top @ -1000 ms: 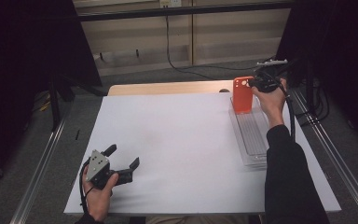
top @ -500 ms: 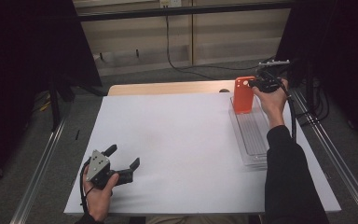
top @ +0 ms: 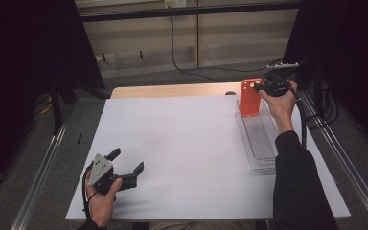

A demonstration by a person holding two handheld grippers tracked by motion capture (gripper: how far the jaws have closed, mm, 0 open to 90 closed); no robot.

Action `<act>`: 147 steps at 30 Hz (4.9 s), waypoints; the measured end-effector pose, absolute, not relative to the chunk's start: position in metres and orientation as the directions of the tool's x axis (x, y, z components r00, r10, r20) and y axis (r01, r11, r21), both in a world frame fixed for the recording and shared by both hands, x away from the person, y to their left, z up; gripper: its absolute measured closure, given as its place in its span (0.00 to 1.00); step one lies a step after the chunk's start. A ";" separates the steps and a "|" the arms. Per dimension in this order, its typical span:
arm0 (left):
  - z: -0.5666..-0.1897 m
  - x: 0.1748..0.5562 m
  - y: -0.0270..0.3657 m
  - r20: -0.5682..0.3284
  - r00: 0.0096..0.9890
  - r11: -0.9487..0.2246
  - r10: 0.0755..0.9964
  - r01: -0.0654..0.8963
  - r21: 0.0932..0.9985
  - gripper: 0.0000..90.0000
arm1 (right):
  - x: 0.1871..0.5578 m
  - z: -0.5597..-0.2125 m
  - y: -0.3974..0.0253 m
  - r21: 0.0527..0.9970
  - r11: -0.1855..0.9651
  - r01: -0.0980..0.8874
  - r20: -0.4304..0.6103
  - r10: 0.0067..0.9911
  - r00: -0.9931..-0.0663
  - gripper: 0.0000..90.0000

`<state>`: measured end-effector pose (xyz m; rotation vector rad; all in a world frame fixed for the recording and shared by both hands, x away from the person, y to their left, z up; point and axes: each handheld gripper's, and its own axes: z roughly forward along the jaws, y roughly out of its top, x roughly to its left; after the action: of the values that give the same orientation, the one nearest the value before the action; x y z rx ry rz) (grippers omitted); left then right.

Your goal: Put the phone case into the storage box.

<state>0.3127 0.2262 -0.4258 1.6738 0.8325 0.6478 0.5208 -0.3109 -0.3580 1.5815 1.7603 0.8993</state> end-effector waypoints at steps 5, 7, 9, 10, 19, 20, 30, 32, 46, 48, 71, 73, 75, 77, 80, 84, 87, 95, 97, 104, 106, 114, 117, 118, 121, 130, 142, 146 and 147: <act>-0.426 0.313 0.226 0.002 0.601 -0.151 0.800 0.198 0.969 0.03 | 0.517 -0.359 -0.313 0.817 0.051 0.575 0.015 0.994 -0.109 0.48; -0.426 0.313 0.226 -0.002 0.599 -0.149 0.801 0.201 0.968 0.03 | 0.516 -0.360 -0.314 0.813 0.051 0.580 0.011 0.995 -0.103 0.44; -0.426 0.313 0.227 -0.001 0.596 -0.148 0.803 0.201 0.968 0.03 | 0.515 -0.361 -0.317 0.814 0.028 0.580 0.032 0.995 -0.093 0.40; -0.426 0.313 0.227 0.001 0.594 -0.149 0.804 0.200 0.968 0.03 | 0.515 -0.361 -0.318 0.818 0.025 0.574 0.035 0.995 -0.093 0.38; -0.426 0.315 0.225 0.000 0.594 -0.146 0.804 0.198 0.969 0.03 | 0.511 -0.360 -0.316 0.829 0.025 0.558 0.043 0.993 -0.108 0.15; -0.426 0.316 0.225 0.000 0.594 -0.146 0.805 0.198 0.969 0.03 | 0.510 -0.360 -0.315 0.827 0.038 0.561 0.033 0.993 -0.115 0.14; -0.427 0.318 0.224 -0.010 0.585 -0.140 0.811 0.210 0.968 0.03 | 0.502 -0.356 -0.313 0.856 0.026 0.516 0.031 0.994 -0.102 0.14; -0.427 0.319 0.224 -0.008 0.584 -0.140 0.812 0.208 0.968 0.03 | 0.498 -0.356 -0.313 0.869 0.017 0.494 0.046 0.992 -0.115 0.15; -0.426 0.314 0.228 -0.021 0.586 -0.122 0.810 0.204 0.971 0.03 | 0.479 -0.362 -0.312 0.917 0.013 0.398 0.036 0.993 -0.116 0.08; -0.425 0.314 0.228 -0.015 0.593 -0.126 0.805 0.195 0.973 0.03 | 0.475 -0.362 -0.311 0.924 0.010 0.381 0.038 0.992 -0.119 0.07; -0.422 0.312 0.232 -0.024 0.580 -0.102 0.814 0.183 0.978 0.04 | 0.440 -0.371 -0.305 0.974 0.046 0.222 -0.014 0.990 -0.143 0.07; -0.422 0.312 0.232 -0.033 0.578 -0.095 0.815 0.190 0.977 0.04 | 0.437 -0.372 -0.304 0.974 0.047 0.222 -0.012 0.988 -0.157 0.06; -0.424 0.313 0.231 -0.040 0.582 -0.093 0.812 0.197 0.976 0.04 | 0.434 -0.370 -0.303 0.975 0.047 0.216 -0.010 0.986 -0.167 0.06; -0.423 0.312 0.231 -0.029 0.583 -0.102 0.812 0.191 0.976 0.04 | 0.431 -0.369 -0.301 0.978 0.042 0.206 -0.005 0.984 -0.180 0.06; -0.423 0.311 0.231 -0.033 0.573 -0.091 0.819 0.186 0.978 0.04 | 0.426 -0.372 -0.299 0.976 0.049 0.212 -0.007 0.981 -0.196 0.06; -0.425 0.313 0.230 -0.036 0.581 -0.103 0.813 0.204 0.973 0.04 | 0.420 -0.376 -0.297 0.977 0.055 0.208 -0.011 0.978 -0.206 0.06; -0.424 0.311 0.229 -0.077 0.584 -0.064 0.808 0.217 0.974 0.04 | 0.415 -0.379 -0.295 0.977 0.052 0.207 -0.006 0.976 -0.218 0.06; -0.425 0.310 0.224 -0.058 0.598 -0.094 0.799 0.219 0.971 0.04 | 0.398 -0.382 -0.283 0.983 0.054 0.177 -0.006 0.966 -0.260 0.05; -0.425 0.310 0.224 -0.073 0.597 -0.076 0.799 0.221 0.972 0.04 | 0.394 -0.382 -0.280 0.981 0.063 0.186 -0.011 0.963 -0.269 0.05; -0.425 0.310 0.225 -0.075 0.591 -0.075 0.803 0.226 0.971 0.04 | 0.376 -0.378 -0.278 0.985 0.040 0.169 0.009 0.960 -0.281 0.05; -0.425 0.309 0.224 -0.071 0.588 -0.075 0.806 0.219 0.973 0.04 | 0.370 -0.377 -0.277 0.985 0.051 0.162 -0.005 0.962 -0.272 0.05; -0.427 0.309 0.219 -0.070 0.597 -0.087 0.799 0.229 0.969 0.04 | 0.348 -0.378 -0.280 0.986 0.035 0.165 0.011 0.964 -0.267 0.06; -0.426 0.308 0.218 -0.059 0.598 -0.092 0.799 0.218 0.972 0.04 | 0.340 -0.378 -0.284 0.987 0.040 0.158 0.002 0.967 -0.253 0.06; -0.425 0.308 0.219 -0.054 0.597 -0.097 0.800 0.217 0.971 0.04 | 0.338 -0.379 -0.286 0.986 0.034 0.160 0.007 0.968 -0.252 0.06; -0.426 0.309 0.219 -0.064 0.594 -0.089 0.802 0.226 0.970 0.04 | 0.329 -0.381 -0.289 0.986 0.037 0.161 0.003 0.970 -0.243 0.06; -0.424 0.308 0.220 -0.048 0.589 -0.099 0.807 0.216 0.971 0.04 | 0.303 -0.389 -0.298 0.986 0.041 0.163 -0.004 0.975 -0.222 0.06; -0.424 0.307 0.220 -0.059 0.587 -0.089 0.808 0.220 0.971 0.04 | 0.274 -0.404 -0.308 0.986 0.022 0.163 0.011 0.980 -0.200 0.06; -0.424 0.307 0.220 -0.061 0.584 -0.085 0.809 0.219 0.972 0.04 | 0.265 -0.407 -0.309 0.986 0.026 0.163 0.008 0.979 -0.206 0.05; -0.424 0.307 0.220 -0.062 0.584 -0.083 0.810 0.218 0.972 0.04 | 0.263 -0.407 -0.309 0.986 0.017 0.164 0.018 0.977 -0.211 0.05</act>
<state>0.3071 0.2202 -0.4242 1.6180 0.8790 0.6159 0.2632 -0.3087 -0.4073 1.2229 1.4917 1.2840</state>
